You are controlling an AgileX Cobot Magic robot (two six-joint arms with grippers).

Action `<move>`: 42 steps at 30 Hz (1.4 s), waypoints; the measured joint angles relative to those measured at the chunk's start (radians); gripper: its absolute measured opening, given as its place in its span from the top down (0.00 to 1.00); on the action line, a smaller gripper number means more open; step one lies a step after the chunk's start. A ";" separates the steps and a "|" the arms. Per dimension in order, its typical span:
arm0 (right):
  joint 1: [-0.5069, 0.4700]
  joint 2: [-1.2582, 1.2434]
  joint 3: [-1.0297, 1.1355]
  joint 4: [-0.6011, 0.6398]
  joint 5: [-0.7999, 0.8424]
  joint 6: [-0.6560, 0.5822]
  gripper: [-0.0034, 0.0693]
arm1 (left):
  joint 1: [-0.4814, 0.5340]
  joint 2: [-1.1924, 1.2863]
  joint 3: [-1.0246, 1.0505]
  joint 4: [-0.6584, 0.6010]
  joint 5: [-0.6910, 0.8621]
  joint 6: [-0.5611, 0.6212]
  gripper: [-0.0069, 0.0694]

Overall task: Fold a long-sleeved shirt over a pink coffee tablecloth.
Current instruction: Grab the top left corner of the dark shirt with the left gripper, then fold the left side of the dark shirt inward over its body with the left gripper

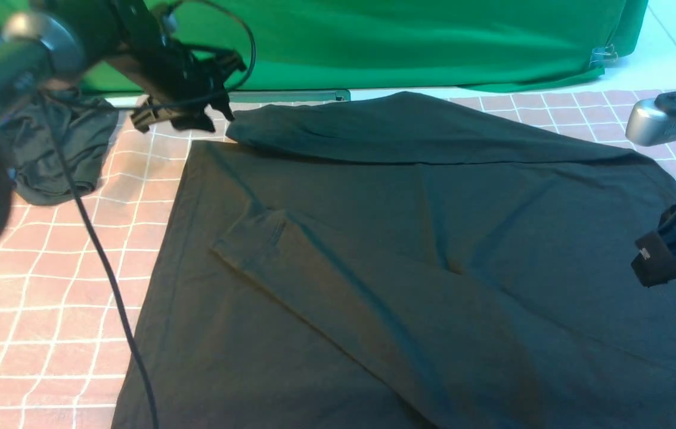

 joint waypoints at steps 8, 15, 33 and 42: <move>0.000 0.000 0.000 0.000 -0.002 0.000 0.90 | 0.002 0.103 -0.046 -0.008 -0.135 0.021 0.31; 0.000 0.000 0.000 0.000 -0.015 0.000 0.90 | 0.002 0.124 -0.048 -0.131 -0.163 0.149 0.59; 0.000 0.000 0.000 -0.046 -0.081 -0.026 0.90 | -0.007 -0.129 -0.048 -0.209 0.265 0.221 0.87; 0.001 0.000 0.000 -0.248 -0.169 0.109 0.90 | -0.085 -0.223 -0.048 -0.001 0.439 0.082 0.87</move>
